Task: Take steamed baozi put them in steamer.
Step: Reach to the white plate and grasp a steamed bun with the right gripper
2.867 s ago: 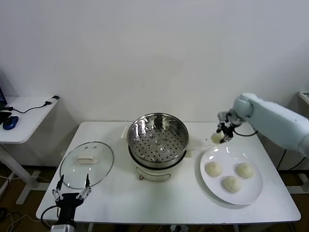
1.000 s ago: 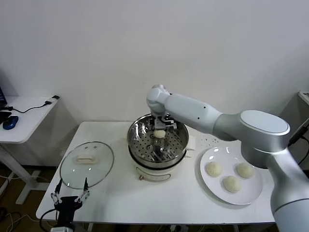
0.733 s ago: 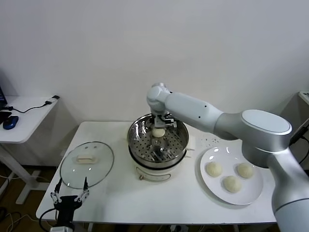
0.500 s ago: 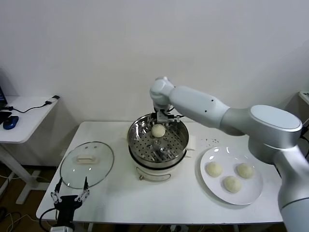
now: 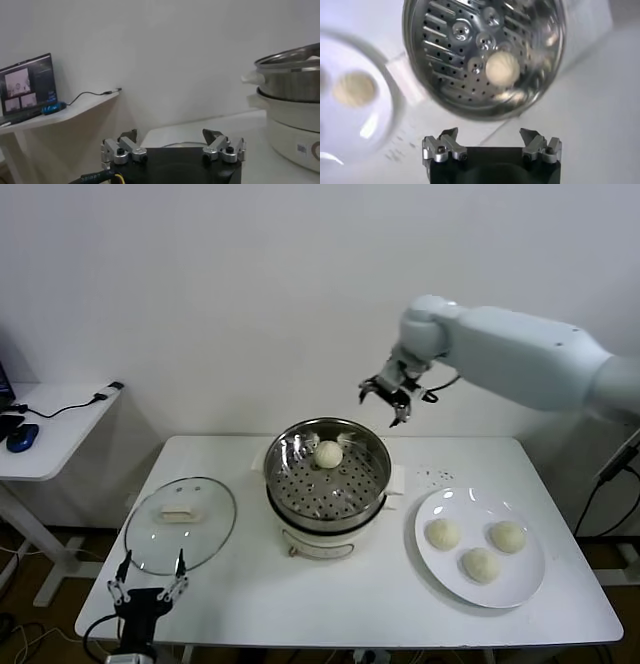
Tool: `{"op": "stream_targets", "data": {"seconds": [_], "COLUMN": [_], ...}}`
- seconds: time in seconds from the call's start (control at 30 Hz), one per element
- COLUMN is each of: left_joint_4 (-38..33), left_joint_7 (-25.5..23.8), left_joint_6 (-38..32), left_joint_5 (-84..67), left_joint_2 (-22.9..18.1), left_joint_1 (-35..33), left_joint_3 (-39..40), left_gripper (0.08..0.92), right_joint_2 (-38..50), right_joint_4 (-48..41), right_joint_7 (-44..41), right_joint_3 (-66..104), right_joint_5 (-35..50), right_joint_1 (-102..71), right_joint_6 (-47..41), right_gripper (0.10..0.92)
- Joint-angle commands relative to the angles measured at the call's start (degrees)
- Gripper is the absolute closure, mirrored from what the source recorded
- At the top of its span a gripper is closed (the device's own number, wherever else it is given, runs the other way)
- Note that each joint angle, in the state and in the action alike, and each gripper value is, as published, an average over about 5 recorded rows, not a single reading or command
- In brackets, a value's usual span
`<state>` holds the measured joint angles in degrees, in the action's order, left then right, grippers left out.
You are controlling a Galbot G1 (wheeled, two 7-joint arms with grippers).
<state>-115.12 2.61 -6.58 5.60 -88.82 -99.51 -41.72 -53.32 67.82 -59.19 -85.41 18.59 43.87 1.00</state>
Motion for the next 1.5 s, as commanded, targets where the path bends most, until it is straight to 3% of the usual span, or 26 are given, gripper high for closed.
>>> {"op": "stream_targets", "data": {"seconds": [0.03, 0.3, 0.6, 1.5], "left_joint_4": [-0.08, -0.16, -0.07, 0.96], "left_joint_7": [-0.03, 0.01, -0.34, -0.48], "left_joint_6": [-0.09, -0.37, -0.06, -0.02], "left_joint_5": [-0.01, -0.04, 0.25, 0.81], "left_joint_2": [-0.01, 0.07, 0.11, -0.11], "left_joint_1": [-0.15, -0.8, -1.09, -1.26], "left_joint_3": [0.22, -0.22, -0.56, -0.92], "left_gripper": [0.177, 0.177, 0.177, 0.177], "right_joint_2": [16.99, 20.2, 15.34, 8.22], "right_joint_4": [6.75, 8.28, 3.12, -4.13], "right_joint_7": [0.12, -0.36, 1.22, 1.2], "right_joint_3": [-7.01, 3.75, 12.27, 15.53], "right_joint_5": [16.81, 7.4, 1.82, -3.19], "right_joint_1": [0.67, -17.33, -29.09, -34.31], "right_joint_6": [-18.03, -18.51, -18.67, -18.44], "right_gripper": [0.203, 0.203, 0.203, 0.224]}}
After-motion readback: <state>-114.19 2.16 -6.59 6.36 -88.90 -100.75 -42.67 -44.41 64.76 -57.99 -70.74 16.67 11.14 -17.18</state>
